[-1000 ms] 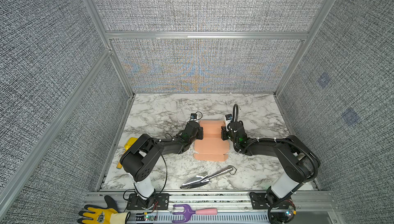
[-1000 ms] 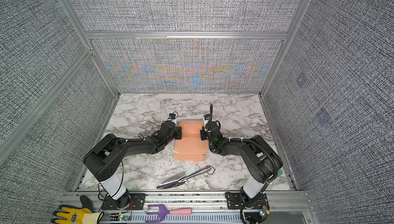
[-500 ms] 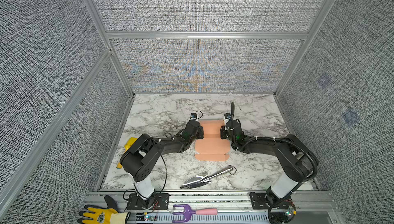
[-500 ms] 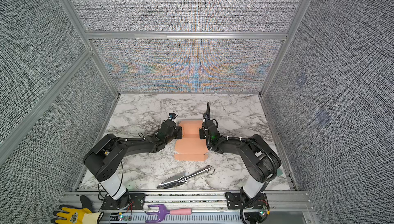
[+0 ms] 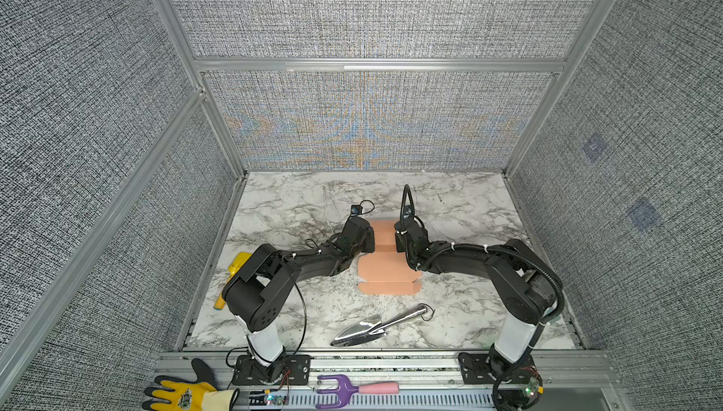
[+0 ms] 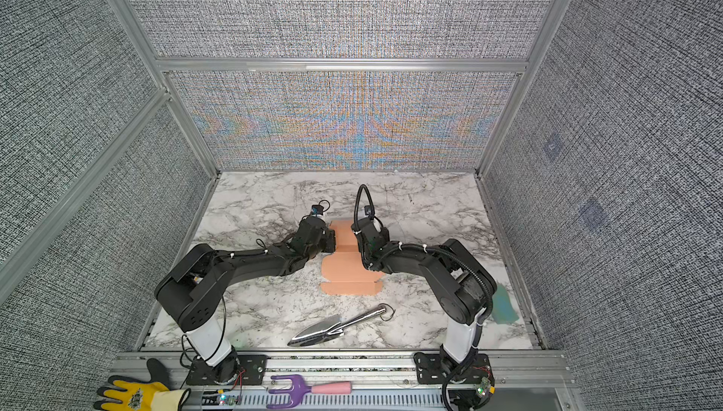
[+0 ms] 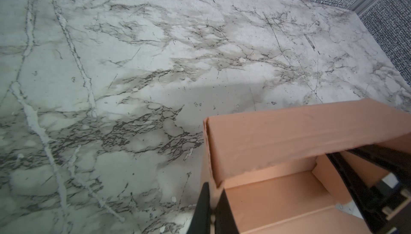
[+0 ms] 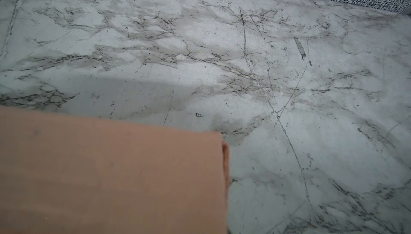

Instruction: Fold the paper box

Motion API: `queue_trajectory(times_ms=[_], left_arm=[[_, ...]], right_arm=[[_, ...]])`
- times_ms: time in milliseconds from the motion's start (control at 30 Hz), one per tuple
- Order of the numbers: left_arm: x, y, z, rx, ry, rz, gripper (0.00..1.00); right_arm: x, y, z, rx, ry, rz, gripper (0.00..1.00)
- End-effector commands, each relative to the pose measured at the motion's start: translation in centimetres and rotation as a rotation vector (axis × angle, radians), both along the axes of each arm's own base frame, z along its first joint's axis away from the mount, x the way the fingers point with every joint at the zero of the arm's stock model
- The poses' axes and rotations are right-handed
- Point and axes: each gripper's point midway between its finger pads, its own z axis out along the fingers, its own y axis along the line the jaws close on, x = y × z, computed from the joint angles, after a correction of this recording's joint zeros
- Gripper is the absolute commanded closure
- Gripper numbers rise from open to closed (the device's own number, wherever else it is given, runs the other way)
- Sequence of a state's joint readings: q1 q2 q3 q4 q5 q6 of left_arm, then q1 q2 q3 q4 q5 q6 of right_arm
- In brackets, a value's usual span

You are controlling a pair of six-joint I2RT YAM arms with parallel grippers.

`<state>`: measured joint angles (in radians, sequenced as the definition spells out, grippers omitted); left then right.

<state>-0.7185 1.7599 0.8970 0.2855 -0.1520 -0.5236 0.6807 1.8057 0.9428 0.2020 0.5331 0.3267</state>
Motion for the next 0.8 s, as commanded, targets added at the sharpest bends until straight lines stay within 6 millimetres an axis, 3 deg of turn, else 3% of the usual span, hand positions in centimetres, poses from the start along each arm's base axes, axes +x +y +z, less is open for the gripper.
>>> queue_trajectory(times_ms=[0,100,167,267,367,467,767], left_arm=[[-0.8,-1.0,-0.4,-0.017,0.034,-0.058,1.0],[-0.8,-0.9,-0.8,-0.002,0.041,-0.053,1.0],[-0.7,-0.9,-0.9,0.001,0.042,-0.051,1.0],[-0.4,-0.8,-1.4,0.016,0.058,-0.038,1.0],[0.0,-0.7,-1.7,0.038,0.083,-0.006,1.0],[0.4,-0.5,-1.9,0.072,0.095,0.009,1.0],[0.5,-0.4,-1.7,0.094,0.094,0.003,1.0]], right_arm=[[-0.5,-0.2,0.0,0.002,0.032,0.011,1.0],[-0.5,-0.2,1.2,0.051,0.028,0.031,1.0],[-1.2,-0.6,1.0,0.07,0.049,0.049,0.83],[-1.7,-0.4,2.3,0.136,0.061,0.088,0.53],[-2.3,-0.4,3.3,0.169,0.077,0.116,0.37],[-3.1,-0.4,4.2,0.189,0.077,0.135,0.32],[-3.9,-1.7,5.6,0.232,0.041,0.207,0.33]])
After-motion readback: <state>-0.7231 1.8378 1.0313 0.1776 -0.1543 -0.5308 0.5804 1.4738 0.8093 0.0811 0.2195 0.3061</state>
